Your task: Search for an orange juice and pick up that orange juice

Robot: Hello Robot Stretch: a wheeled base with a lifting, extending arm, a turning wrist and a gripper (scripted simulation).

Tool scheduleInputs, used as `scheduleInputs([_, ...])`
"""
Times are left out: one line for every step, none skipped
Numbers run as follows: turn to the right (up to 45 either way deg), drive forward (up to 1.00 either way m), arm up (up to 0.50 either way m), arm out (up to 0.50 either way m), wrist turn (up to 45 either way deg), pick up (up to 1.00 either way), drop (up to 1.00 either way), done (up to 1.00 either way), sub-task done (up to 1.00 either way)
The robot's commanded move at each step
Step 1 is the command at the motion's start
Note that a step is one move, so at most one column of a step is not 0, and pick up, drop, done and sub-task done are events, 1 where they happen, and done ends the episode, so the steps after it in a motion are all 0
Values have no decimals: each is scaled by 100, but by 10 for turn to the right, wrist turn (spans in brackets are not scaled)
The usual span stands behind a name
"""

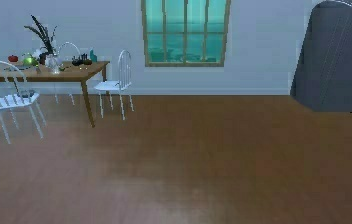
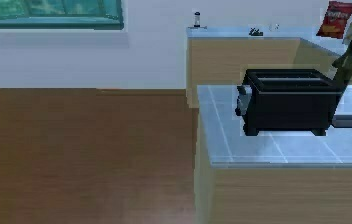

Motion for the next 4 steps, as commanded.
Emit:
scheduleInputs([0, 10, 0, 0, 0, 0, 0, 0, 0])
scheduleInputs([420, 0, 0, 0, 0, 0, 0, 0, 0])
scheduleInputs([0, 45, 0, 0, 0, 0, 0, 0, 0])
scheduleInputs([450, 0, 0, 0, 0, 0, 0, 0, 0])
